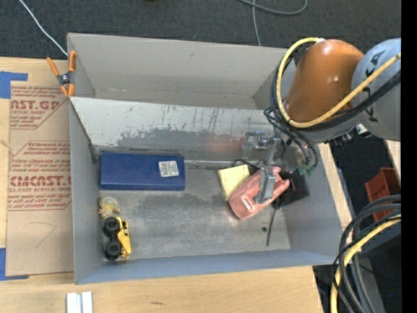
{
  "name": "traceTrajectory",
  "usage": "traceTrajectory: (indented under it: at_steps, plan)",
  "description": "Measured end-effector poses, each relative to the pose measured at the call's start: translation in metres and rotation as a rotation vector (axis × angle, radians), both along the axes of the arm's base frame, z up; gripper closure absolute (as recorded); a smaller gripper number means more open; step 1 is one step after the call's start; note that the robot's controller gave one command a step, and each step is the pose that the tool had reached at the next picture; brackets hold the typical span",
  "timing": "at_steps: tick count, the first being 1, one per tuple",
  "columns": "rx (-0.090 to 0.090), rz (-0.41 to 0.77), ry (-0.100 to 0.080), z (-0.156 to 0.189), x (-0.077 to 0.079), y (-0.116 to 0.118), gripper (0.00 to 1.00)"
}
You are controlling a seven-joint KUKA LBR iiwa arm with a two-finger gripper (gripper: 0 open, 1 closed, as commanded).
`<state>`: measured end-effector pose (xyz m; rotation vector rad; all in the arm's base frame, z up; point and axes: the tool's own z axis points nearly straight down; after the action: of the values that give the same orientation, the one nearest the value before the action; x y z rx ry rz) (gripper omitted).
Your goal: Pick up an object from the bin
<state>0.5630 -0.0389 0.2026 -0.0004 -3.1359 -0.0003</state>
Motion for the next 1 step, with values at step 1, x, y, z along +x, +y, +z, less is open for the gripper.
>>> traceTrajectory:
  at_steps: [1]
  plan:
    - [-0.001,0.001,-0.008,0.0048,0.0013,0.0001,0.00]
